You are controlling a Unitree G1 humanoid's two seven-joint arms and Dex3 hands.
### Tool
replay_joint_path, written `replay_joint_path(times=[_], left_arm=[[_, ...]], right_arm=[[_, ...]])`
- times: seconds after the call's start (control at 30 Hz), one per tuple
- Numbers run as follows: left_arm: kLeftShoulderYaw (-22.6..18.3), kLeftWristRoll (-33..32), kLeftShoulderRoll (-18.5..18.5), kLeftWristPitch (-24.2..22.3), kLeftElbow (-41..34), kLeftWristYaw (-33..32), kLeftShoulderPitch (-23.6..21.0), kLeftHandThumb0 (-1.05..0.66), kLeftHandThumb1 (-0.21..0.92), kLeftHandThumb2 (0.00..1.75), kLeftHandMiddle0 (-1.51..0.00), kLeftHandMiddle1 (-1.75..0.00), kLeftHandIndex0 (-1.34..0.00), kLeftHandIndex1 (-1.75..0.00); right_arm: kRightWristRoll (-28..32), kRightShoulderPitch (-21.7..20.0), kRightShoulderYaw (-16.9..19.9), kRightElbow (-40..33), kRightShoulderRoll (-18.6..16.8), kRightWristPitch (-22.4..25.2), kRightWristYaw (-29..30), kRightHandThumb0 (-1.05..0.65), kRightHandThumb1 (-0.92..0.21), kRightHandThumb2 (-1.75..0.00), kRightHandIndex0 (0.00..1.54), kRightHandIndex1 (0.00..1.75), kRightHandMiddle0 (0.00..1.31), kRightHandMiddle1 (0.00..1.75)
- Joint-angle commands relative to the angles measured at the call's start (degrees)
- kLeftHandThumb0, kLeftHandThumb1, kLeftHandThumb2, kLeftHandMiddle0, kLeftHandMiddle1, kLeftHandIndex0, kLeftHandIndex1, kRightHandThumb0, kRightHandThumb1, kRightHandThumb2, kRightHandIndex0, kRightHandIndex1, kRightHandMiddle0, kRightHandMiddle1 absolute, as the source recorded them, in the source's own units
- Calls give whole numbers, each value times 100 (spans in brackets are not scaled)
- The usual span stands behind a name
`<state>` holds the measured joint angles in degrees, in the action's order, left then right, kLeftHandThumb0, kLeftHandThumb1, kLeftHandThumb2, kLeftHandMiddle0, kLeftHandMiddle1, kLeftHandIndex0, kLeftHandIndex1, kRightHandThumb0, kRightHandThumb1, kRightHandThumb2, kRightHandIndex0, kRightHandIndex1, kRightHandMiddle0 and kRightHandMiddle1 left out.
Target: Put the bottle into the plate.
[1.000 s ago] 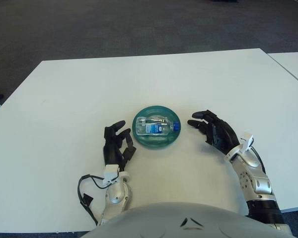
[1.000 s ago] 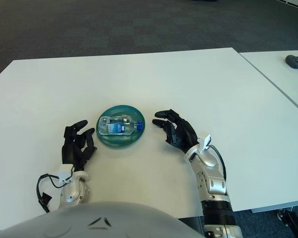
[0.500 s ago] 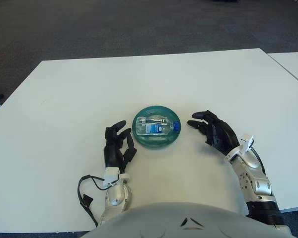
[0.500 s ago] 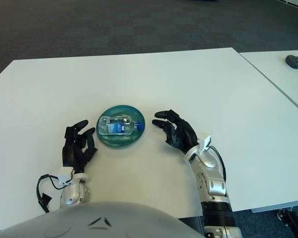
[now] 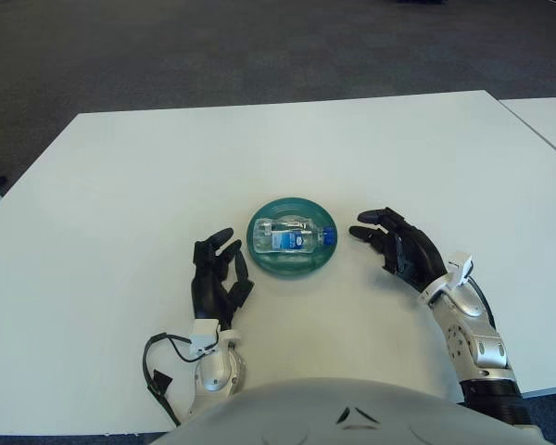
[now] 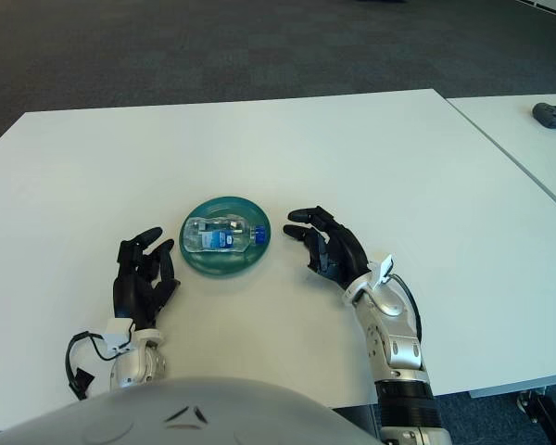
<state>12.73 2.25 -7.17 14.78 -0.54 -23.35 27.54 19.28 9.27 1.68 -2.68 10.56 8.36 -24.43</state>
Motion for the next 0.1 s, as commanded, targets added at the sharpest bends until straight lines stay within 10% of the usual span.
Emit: replay_joint_path(times=[0.0,0.07], left_arm=[[-76,13,-363,-36,226,-102,-15,-50,82,70,-40,-57,-23,-108],[-90,28,-379,32,265,-116,-22,-50,82,69,-40,-56,-23,-108]], right_arm=[[-87,148,-62,127,1,219,46,-45,-62,-101,41,77,30,106],[-87,149,-62,125,1,220,46,-45,-62,-101,41,77,30,106]])
